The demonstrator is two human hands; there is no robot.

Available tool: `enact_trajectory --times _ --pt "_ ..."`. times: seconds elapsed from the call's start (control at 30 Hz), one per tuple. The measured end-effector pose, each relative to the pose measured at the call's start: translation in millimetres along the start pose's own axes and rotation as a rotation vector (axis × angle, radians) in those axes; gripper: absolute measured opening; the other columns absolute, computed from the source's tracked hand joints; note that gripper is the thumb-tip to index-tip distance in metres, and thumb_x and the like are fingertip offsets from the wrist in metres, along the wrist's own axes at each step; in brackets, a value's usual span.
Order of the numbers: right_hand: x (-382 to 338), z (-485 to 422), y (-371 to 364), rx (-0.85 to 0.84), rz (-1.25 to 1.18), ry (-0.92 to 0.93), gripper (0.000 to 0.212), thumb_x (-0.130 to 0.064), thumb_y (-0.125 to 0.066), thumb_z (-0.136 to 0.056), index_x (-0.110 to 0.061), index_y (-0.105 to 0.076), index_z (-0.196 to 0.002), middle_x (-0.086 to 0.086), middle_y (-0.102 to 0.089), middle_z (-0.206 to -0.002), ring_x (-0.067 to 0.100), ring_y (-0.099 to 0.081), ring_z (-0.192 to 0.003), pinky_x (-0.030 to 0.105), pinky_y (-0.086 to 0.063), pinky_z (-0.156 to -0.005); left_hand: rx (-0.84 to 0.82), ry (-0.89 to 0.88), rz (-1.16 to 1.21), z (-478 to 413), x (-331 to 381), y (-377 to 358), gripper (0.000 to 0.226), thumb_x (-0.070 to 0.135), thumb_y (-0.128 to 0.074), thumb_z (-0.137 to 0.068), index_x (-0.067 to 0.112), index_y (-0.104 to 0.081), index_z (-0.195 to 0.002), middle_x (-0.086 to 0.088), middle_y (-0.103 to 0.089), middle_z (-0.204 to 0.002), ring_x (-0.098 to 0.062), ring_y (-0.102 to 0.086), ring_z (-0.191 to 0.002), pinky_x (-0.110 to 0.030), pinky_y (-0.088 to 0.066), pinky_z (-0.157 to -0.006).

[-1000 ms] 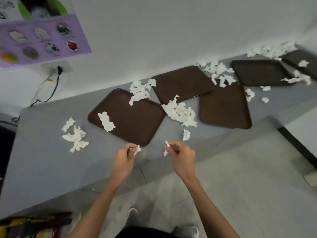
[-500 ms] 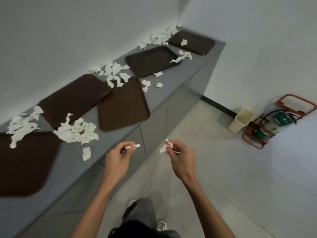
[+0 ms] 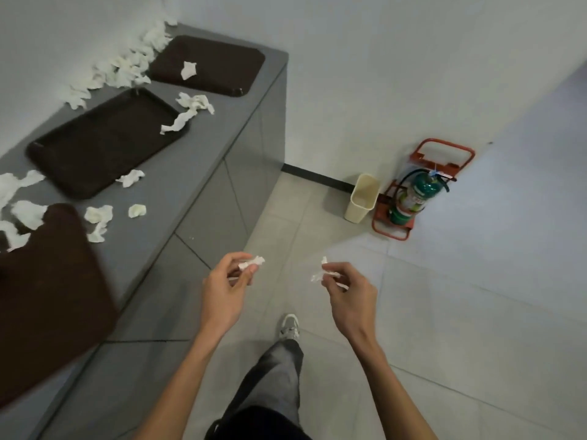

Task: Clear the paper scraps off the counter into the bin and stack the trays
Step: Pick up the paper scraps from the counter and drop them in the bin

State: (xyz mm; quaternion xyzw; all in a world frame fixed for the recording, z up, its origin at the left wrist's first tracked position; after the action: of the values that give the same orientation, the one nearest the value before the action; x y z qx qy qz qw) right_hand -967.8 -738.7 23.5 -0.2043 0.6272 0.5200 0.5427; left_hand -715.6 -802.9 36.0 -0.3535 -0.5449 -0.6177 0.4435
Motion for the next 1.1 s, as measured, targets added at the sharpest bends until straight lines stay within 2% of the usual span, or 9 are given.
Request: enact_trajectory --times 0.13,0.23,0.37,0.47,0.63,0.8,0.9,0.97,1.1 --pt "0 -105 36 0.084 -0.008 -0.037 0.02 -0.006 -0.076 -0.095 -0.024 -0.077 -0.104 -0.014 -0.078 -0.1 -0.001 -0.074 -0.091 0.009 -0.054 -0.074 -0.059 0.014 0.015 -92 33 -79 0.008 0.027 -0.079 -0.091 0.027 -0.072 -0.095 0.003 -0.076 -0.083 -0.016 -0.073 -0.076 -0.041 -0.062 -0.077" --pt "3 -175 62 0.137 0.004 -0.061 0.02 -0.008 -0.075 -0.095 -0.026 -0.076 -0.105 -0.017 -0.078 -0.101 -0.002 -0.073 -0.094 0.011 -0.056 -0.077 -0.105 -0.043 -0.012 -144 67 -131 0.006 0.028 -0.079 -0.09 0.027 -0.074 -0.093 0.008 -0.075 -0.085 -0.007 -0.072 -0.082 -0.03 -0.06 -0.076" --pt "23 -271 91 0.179 0.013 -0.086 0.02 -0.01 -0.075 -0.095 -0.028 -0.076 -0.105 -0.021 -0.077 -0.102 -0.004 -0.073 -0.094 0.019 -0.059 -0.08 -0.143 -0.104 -0.038 -208 101 -202 0.008 0.024 -0.081 -0.088 0.024 -0.077 -0.096 0.008 -0.072 -0.1 -0.008 -0.071 -0.09 -0.018 -0.056 -0.075" --pt "46 -345 110 0.169 0.055 -0.097 0.019 -0.014 -0.076 -0.095 -0.029 -0.077 -0.106 -0.022 -0.075 -0.102 -0.004 -0.072 -0.093 0.019 -0.06 -0.08 -0.163 -0.097 -0.065 -255 112 -262 0.013 0.025 -0.081 -0.088 0.024 -0.078 -0.1 0.008 -0.07 -0.103 -0.007 -0.07 -0.09 -0.014 -0.055 -0.074" --pt "106 -477 130 0.092 0.113 -0.105 0.013 -0.015 -0.075 -0.097 -0.024 -0.074 -0.107 -0.009 -0.075 -0.108 0.001 -0.071 -0.094 0.01 -0.057 -0.073 -0.147 -0.029 -0.1 -328 109 -369 0.019 0.024 -0.082 -0.087 0.023 -0.074 -0.104 0.012 -0.073 -0.098 -0.003 -0.069 -0.088 -0.012 -0.054 -0.072" --pt "193 -611 127 -0.025 0.188 -0.097 0.011 -0.016 -0.073 -0.099 -0.02 -0.075 -0.108 -0.004 -0.076 -0.105 0.005 -0.072 -0.091 0.03 -0.065 -0.082 -0.075 0.111 -0.107 -399 74 -482 0.024 0.024 -0.084 -0.085 0.023 -0.067 -0.102 0.012 -0.071 -0.092 0.003 -0.067 -0.084 -0.01 -0.053 -0.068" --pt "249 -678 116 -0.098 0.263 -0.122 0.012 -0.016 -0.069 -0.1 -0.02 -0.074 -0.111 -0.002 -0.077 -0.103 0.011 -0.073 -0.086 0.035 -0.066 -0.08 -0.071 0.145 -0.154 -437 43 -546 0.022 0.022 -0.084 -0.085 0.026 -0.064 -0.092 0.014 -0.07 -0.084 0.002 -0.067 -0.079 -0.015 -0.055 -0.066" --pt "286 -717 105 -0.145 0.318 -0.114 0.014 -0.014 -0.067 -0.101 -0.018 -0.074 -0.112 0.0 -0.077 -0.107 0.013 -0.073 -0.09 0.032 -0.064 -0.083 -0.105 0.113 -0.208 -462 17 -587 0.021 0.022 -0.083 -0.087 0.029 -0.063 -0.087 0.013 -0.068 -0.079 -0.003 -0.067 -0.073 -0.025 -0.057 -0.065" --pt "366 -784 68 -0.251 0.463 -0.044 0.019 -0.008 -0.063 -0.101 -0.013 -0.075 -0.114 0.007 -0.075 -0.117 0.021 -0.071 -0.097 0.028 -0.057 -0.087 -0.226 0.041 -0.365 -508 -51 -667 0.006 0.029 -0.076 -0.091 0.028 -0.07 -0.091 0.009 -0.071 -0.082 -0.009 -0.067 -0.073 -0.038 -0.058 -0.068"
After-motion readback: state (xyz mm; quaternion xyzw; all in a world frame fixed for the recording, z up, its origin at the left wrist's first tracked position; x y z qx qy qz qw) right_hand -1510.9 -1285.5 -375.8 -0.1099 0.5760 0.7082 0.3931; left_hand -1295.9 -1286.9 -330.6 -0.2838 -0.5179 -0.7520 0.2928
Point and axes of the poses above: each hand's wrist, its own z-axis away from the middle knuckle, its own y-axis out of the back of the hand, x = y × z, the point moved 4 cm from there along -z, towards the middle knuckle
